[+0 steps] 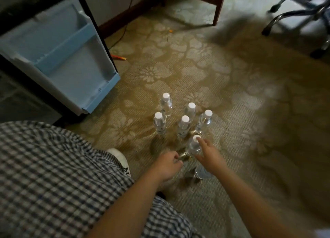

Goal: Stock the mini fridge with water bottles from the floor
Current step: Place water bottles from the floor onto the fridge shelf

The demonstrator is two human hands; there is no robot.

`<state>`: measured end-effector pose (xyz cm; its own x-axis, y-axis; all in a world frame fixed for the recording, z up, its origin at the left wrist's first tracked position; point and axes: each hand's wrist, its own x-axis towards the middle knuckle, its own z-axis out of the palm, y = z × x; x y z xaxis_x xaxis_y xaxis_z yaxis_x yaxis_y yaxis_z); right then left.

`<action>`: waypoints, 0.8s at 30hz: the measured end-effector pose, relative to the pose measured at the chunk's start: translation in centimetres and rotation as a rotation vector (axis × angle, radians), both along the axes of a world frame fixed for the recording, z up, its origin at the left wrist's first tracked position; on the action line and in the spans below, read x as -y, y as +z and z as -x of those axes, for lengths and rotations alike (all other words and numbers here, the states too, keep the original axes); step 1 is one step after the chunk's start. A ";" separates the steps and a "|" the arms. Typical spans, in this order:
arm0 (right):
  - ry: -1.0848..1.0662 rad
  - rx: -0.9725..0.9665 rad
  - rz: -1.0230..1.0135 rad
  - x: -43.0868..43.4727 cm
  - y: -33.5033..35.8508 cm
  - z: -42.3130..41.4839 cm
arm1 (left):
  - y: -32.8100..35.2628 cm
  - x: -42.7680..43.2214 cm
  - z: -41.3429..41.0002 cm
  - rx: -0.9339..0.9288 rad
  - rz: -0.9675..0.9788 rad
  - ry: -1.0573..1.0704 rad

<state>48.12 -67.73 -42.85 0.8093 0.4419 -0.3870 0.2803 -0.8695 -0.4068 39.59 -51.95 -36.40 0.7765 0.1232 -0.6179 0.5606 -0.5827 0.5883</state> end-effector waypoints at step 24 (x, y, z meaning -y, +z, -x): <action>0.169 0.164 -0.131 -8.7 9.3 -2.6 | 0.8 -2.1 -0.4 0.134 0.107 0.193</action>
